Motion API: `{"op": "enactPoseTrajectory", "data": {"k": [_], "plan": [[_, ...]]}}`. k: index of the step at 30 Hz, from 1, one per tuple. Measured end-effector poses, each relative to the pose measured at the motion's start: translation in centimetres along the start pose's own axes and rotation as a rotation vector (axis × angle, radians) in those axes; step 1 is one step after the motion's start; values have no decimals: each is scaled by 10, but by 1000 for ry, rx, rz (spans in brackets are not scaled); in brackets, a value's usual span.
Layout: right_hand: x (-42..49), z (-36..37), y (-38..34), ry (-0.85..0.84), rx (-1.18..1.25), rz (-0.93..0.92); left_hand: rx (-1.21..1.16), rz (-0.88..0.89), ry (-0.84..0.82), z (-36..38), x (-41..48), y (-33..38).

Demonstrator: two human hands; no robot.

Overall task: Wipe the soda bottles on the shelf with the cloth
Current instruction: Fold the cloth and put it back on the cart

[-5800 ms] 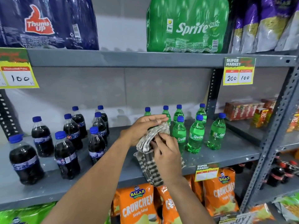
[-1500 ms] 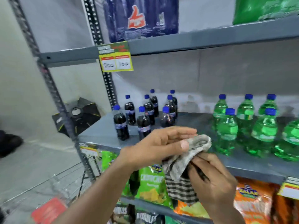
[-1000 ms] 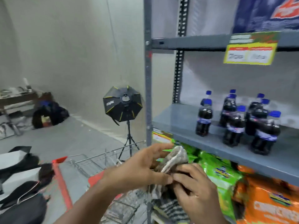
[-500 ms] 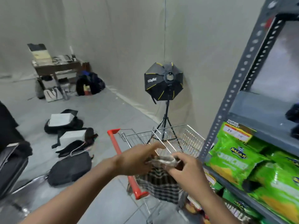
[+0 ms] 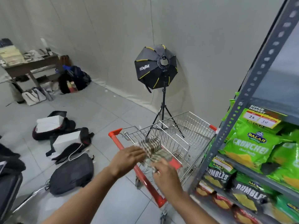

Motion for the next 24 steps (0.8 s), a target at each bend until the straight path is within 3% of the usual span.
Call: {"op": "enactPoseTrajectory", "data": {"k": [5, 12, 17, 24], "plan": [[-15, 82, 14, -237, -268, 11, -106, 53, -292, 86, -79, -10], [-11, 112, 11, -294, -460, -44, -78, 59, -299, 96, -95, -26], [-12, 114, 14, -261, -448, -66, -70, -22, -366, 99, -83, -31], [-12, 119, 19, -309, -412, -67, -41, 3, -451, 112, -86, -30]]}}
Point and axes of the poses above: each hand's wrist, its own x-axis towards the middle knuckle, its own z-axis out of the palm, y = z × x, the point moved 5 cm from there along x, towards the middle knuckle, and after that the axes turned 9 degrees about x, right-handed, at the moved point
